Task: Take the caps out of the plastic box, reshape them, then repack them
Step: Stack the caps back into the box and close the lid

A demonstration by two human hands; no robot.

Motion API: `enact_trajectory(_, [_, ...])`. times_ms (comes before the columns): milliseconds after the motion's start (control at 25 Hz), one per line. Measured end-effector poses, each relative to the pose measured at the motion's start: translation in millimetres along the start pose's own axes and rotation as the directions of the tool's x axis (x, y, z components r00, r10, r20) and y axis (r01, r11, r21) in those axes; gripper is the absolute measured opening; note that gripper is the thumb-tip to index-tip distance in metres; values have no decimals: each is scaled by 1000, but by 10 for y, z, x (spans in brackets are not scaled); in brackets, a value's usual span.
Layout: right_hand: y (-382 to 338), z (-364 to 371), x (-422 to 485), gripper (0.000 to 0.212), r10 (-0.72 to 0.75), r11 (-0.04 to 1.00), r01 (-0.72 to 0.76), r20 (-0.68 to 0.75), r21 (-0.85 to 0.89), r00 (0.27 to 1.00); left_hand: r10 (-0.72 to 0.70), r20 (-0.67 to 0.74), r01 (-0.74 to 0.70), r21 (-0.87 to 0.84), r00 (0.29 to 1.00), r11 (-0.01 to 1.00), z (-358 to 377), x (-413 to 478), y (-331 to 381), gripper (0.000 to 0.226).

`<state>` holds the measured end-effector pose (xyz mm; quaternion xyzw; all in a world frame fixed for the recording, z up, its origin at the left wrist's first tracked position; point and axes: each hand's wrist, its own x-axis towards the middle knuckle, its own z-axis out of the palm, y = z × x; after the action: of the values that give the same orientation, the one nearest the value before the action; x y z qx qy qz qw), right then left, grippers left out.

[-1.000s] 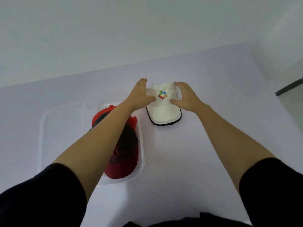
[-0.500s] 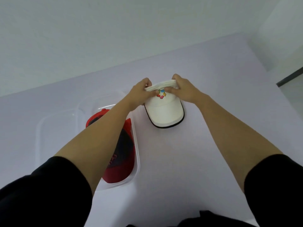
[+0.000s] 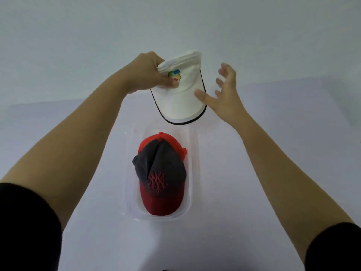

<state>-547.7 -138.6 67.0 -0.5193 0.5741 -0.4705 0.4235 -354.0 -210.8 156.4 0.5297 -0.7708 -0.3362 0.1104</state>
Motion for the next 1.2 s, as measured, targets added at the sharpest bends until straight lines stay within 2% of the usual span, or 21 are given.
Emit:
enact_trajectory(40, [121, 154, -90, 100, 119, 991, -112, 102, -66, 988, -19, -33, 20, 22, 999, 1000, -105, -43, -94, 20])
enact_trajectory(80, [242, 342, -202, 108, 250, 958, -203, 243, -201, 937, -40, -61, 42, 45, 997, 998, -198, -87, -199, 23])
enact_trajectory(120, [366, 529, -303, 114, 375, 899, -239, 364, -366, 852, -57, -77, 62, 63, 995, 996, -256, -121, -294, 26])
enact_trajectory(160, [451, 700, -389, 119, 464, 836, -224, 429, -500, 775, -67, -81, 73, 76, 994, 994, -291, -143, -382, 28])
enact_trajectory(240, [562, 955, -447, 121, 506, 794, -183, 462, -580, 729, -68, -72, 75, 112, 995, 991, -299, -183, -501, 28])
enact_trajectory(360, [548, 1103, -433, 116, 471, 813, -141, 496, -565, 730, -5, -84, 20, 177, 996, 984, -198, -212, -590, 24])
enact_trajectory(480, [495, 1130, -541, 114, 377, 831, -16, 542, -556, 751, 95, -109, -62, 273, 989, 960, -53, -254, -689, 19])
enact_trajectory(600, [415, 1132, -701, 113, 256, 816, 139, 565, -562, 784, 132, -16, -119, 341, 991, 932, 76, -316, -792, 17])
enact_trajectory(720, [380, 1111, -818, 117, 167, 799, 220, 558, -560, 813, 88, 175, -142, 326, 981, 935, 132, -357, -791, 10])
enact_trajectory(880, [451, 1050, -889, 116, 159, 799, 203, 524, -566, 837, 1, 341, -116, 317, 940, 941, 231, -277, -737, 30])
enact_trajectory(1040, [457, 1012, -949, 113, 160, 788, 201, 510, -581, 845, -58, 412, -109, 371, 909, 922, 298, -115, -678, 20])
enact_trajectory(1200, [537, 989, -864, 116, 178, 823, 165, 523, -543, 833, -183, 378, 39, 357, 908, 933, 454, 111, -958, 28])
